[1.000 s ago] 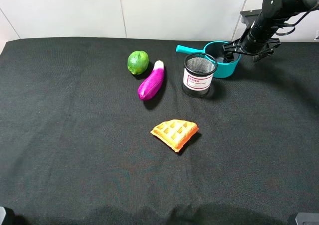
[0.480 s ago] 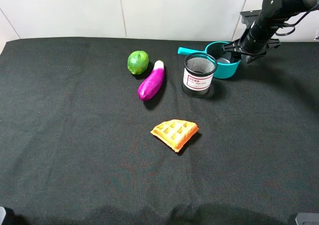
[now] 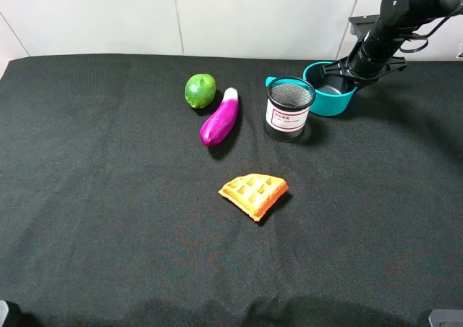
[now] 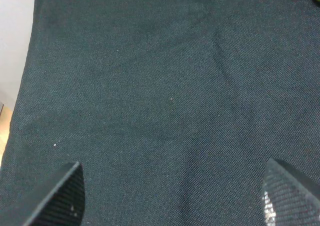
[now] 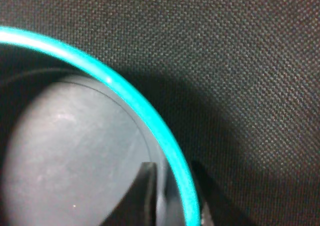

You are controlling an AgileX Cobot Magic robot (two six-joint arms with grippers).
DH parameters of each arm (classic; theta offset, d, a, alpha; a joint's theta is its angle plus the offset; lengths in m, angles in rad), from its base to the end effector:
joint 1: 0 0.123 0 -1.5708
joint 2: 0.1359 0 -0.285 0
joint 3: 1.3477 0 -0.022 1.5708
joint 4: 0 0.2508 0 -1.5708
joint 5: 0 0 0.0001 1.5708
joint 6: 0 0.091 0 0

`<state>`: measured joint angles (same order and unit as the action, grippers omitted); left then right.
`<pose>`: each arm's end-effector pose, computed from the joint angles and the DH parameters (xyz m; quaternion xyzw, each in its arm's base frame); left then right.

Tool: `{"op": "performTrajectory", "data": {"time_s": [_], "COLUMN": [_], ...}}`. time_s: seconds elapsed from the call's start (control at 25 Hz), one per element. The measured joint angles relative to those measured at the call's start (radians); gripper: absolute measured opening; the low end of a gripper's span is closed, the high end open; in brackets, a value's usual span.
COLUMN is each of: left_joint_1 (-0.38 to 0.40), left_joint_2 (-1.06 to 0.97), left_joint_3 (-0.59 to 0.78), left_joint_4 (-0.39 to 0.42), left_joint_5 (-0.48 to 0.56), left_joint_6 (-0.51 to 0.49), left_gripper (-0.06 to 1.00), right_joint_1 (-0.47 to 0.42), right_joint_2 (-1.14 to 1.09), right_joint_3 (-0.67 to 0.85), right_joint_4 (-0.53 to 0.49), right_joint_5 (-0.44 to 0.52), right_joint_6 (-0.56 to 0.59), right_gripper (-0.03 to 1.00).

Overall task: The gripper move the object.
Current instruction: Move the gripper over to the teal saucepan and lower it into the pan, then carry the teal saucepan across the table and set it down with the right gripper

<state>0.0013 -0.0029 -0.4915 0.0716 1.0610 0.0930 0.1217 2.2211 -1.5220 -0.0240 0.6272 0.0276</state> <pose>-0.0044 0.0057 0.2751 0.0379 0.8534 0.0602 0.5164 0.4460 0.0533 0.1122 -0.0548 0.9847 0.0038 0.1653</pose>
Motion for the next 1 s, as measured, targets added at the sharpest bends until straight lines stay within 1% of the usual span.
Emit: {"op": "performTrajectory", "data": {"time_s": [0.12,0.72,1.0], "left_joint_1": [0.000,0.000,0.000], "left_joint_2": [0.000,0.000,0.000], "left_joint_3": [0.000,0.000,0.000], "left_joint_4": [0.000,0.000,0.000], "left_joint_5": [0.000,0.000,0.000], "left_joint_6": [0.000,0.000,0.000], "left_gripper": [0.76,0.76,0.76], "right_joint_1": [0.000,0.000,0.000], "right_joint_2": [0.000,0.000,0.001], "right_joint_3": [-0.004,-0.007,-0.062], "right_joint_4": [0.012,0.015,0.008], "right_joint_5": [-0.001,0.002,0.033], "right_joint_6": [0.008,0.010,0.010], "right_gripper": [0.00,0.00,0.00]}}
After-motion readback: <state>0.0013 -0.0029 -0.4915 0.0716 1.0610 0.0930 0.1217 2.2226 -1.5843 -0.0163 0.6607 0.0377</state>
